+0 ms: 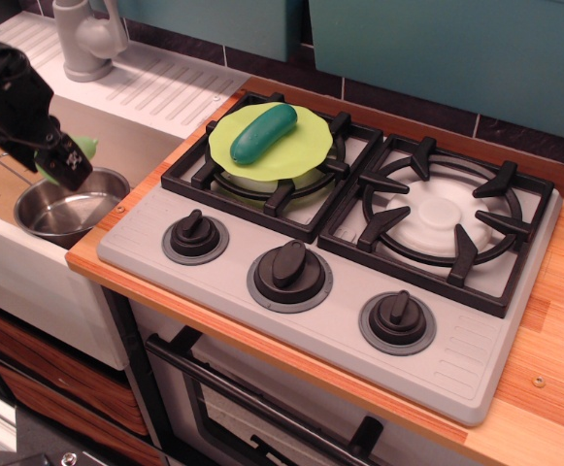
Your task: Put cucumber on plate and pear in pot or pan in sink
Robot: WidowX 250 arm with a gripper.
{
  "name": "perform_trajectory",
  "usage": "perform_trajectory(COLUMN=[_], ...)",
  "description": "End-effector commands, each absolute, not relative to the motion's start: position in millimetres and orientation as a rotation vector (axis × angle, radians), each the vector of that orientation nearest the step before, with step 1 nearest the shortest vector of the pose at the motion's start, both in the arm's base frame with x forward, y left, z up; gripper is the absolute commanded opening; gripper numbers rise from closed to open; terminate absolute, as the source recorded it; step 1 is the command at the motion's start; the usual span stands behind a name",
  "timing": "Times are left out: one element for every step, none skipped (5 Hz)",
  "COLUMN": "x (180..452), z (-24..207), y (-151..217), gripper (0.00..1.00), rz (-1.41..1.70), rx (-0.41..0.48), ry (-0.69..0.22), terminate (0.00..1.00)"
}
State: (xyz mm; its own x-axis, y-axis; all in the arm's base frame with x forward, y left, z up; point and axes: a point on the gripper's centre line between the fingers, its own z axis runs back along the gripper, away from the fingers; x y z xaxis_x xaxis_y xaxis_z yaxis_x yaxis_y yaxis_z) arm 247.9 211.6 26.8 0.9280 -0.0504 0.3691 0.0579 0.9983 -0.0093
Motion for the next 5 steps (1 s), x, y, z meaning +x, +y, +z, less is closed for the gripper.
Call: perform_trajectory(x=[245, 244, 242, 237, 237], z=[39, 45, 55, 81, 114], y=[210, 208, 203, 196, 186], gripper=[1.00, 1.00, 1.00, 1.00, 1.00], rz=[-0.033, -0.033, -0.032, -0.023, -0.007], rx=[0.020, 0.025, 0.034, 0.074, 0.101], ry=[-0.369, -0.356, -0.338, -0.284, -0.223], terminate=[0.00, 0.00, 0.00, 0.00, 0.00])
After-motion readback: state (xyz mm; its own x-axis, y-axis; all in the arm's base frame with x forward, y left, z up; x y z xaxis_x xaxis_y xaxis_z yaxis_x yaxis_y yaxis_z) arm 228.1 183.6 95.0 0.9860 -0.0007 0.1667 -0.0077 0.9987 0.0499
